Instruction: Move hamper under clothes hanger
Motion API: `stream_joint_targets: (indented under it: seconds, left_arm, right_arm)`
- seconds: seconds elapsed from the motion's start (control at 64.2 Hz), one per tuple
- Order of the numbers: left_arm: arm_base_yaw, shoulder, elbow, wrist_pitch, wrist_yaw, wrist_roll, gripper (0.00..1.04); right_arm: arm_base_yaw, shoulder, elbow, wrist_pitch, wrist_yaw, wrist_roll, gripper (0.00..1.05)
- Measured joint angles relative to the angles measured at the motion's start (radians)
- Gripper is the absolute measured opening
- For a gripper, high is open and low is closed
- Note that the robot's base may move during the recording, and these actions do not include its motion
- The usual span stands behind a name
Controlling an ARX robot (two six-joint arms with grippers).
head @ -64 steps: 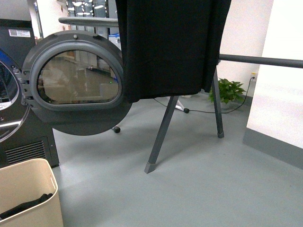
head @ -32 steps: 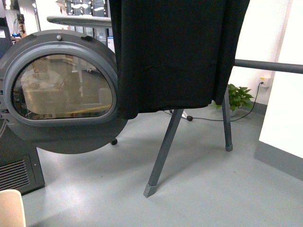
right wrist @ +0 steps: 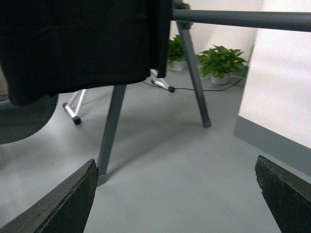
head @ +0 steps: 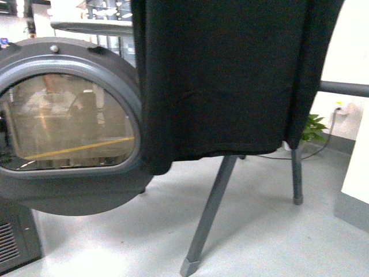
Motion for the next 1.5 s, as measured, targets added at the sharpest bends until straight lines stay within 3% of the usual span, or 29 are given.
stream_joint_targets:
  seconds: [1.231, 1.294, 1.325, 1.496]
  left_arm:
    - [0.001, -0.003, 0.000, 0.000, -0.004, 0.000, 0.98]
    - [-0.019, 0.106, 0.062, -0.157, -0.177, -0.077, 0.98]
    - [-0.004, 0.182, 0.080, -0.174, -0.209, -0.105, 0.98]
    - [0.106, 0.690, 0.187, 0.140, -0.107, -0.123, 0.98]
  right_arm:
    - [0.002, 0.000, 0.000, 0.000, -0.008, 0.000, 0.97]
    - [-0.060, 0.063, 0.023, -0.041, -0.193, 0.017, 0.97]
    - [-0.090, 0.142, 0.037, -0.013, -0.286, 0.021, 0.97]
    - [-0.012, 0.625, 0.129, 0.316, -0.291, 0.019, 0.97]
